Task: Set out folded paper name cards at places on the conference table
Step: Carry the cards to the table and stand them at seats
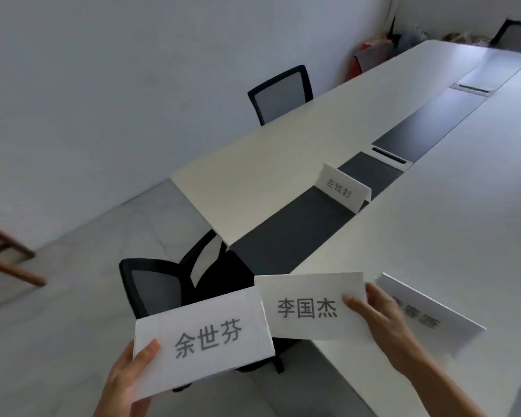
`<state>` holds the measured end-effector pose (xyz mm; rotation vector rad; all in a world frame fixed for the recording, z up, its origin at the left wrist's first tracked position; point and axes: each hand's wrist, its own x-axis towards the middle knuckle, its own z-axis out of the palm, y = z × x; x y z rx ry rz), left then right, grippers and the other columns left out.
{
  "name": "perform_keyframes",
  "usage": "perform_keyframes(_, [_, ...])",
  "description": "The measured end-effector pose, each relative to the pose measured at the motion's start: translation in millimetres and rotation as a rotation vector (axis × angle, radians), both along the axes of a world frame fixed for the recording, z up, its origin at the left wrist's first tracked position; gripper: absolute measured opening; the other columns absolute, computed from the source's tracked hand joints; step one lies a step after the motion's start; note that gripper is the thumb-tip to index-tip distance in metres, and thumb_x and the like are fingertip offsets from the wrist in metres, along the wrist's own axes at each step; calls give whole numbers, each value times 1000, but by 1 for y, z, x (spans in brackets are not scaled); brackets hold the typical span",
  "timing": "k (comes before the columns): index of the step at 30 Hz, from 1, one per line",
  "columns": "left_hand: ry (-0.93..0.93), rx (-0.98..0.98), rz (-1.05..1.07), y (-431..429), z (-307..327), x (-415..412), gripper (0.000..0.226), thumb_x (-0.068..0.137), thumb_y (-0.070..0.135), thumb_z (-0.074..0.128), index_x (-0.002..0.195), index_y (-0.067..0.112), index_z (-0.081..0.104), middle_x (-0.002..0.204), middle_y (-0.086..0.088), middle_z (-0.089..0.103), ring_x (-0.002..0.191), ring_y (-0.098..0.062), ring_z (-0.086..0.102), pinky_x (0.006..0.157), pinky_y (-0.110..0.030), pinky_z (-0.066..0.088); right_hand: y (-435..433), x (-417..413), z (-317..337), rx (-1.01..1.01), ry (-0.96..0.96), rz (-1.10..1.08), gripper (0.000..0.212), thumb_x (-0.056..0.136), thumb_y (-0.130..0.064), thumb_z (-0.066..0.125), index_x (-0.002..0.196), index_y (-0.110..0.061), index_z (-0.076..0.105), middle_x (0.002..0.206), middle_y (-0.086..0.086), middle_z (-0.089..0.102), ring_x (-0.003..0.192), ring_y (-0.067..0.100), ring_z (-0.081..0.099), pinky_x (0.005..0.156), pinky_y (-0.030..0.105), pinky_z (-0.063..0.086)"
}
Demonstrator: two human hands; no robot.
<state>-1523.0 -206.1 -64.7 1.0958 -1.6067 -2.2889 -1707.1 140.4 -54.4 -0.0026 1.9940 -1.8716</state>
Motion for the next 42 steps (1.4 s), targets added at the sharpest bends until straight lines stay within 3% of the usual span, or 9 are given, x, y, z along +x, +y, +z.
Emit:
perform_keyframes(5, [30,34,173,-59,3,86,29,94,14,43,116,5,60,99,-18,72,73,-28,73,57,-37,60,-90,38,2,-12,-48,119,89,38,-68,79,101,-7,63,92,15,74,80,30,72,69,42,58])
perform_keyframes(10, [35,-43,338,-141,16,178,34,87,20,50,115,6,62,109,-17,71,92,-31,70,71,-40,60,-190,87,3,-4,-59,228,58,60,-52,77,100,-11,65,93,12,75,86,34,71,83,58,52])
perform_keyframes(14, [24,-94,512,-190,19,235,33,87,20,53,117,9,62,111,-14,71,95,-28,69,73,-36,58,-267,118,-2,18,-41,300,82,39,-72,76,99,-15,66,92,11,75,82,31,71,73,48,55])
perform_keyframes(18, [-14,-129,649,-221,18,258,17,91,18,52,98,15,67,88,-1,76,78,-22,70,65,-35,51,-335,132,-4,0,-67,354,30,80,-32,69,102,-11,64,95,15,74,85,33,69,67,39,54])
perform_keyframes(21, [-48,-128,772,-248,10,258,13,90,19,54,93,16,66,80,1,75,80,-26,63,67,-36,45,-379,126,-7,36,-55,361,18,87,-19,63,102,-10,64,93,14,73,82,30,69,65,35,54])
perform_keyframes(25, [-123,-157,920,-300,-2,239,2,86,16,62,87,16,62,91,-9,66,79,-26,60,67,-34,46,-446,104,-19,45,-4,343,18,86,-20,65,102,-12,63,91,10,72,81,27,69,64,34,54])
perform_keyframes(28, [-209,-237,977,-345,-4,215,10,81,14,68,87,13,60,96,-15,64,79,-26,60,74,-38,48,-500,83,-26,47,19,344,21,85,-20,66,104,-13,61,91,7,71,80,22,68,63,32,53])
perform_keyframes(34, [-252,-429,889,-425,20,158,20,78,7,72,95,5,60,87,-9,66,71,-19,60,61,-28,47,-599,49,-24,129,82,376,14,82,-23,71,90,-22,60,86,2,71,73,17,69,59,34,55])
perform_keyframes(42, [-290,-576,732,-542,5,99,28,74,14,77,97,10,62,89,-3,69,80,-22,65,59,-27,47,-699,2,-26,314,198,367,28,75,-33,76,99,-23,65,90,-5,72,84,13,66,71,42,56])
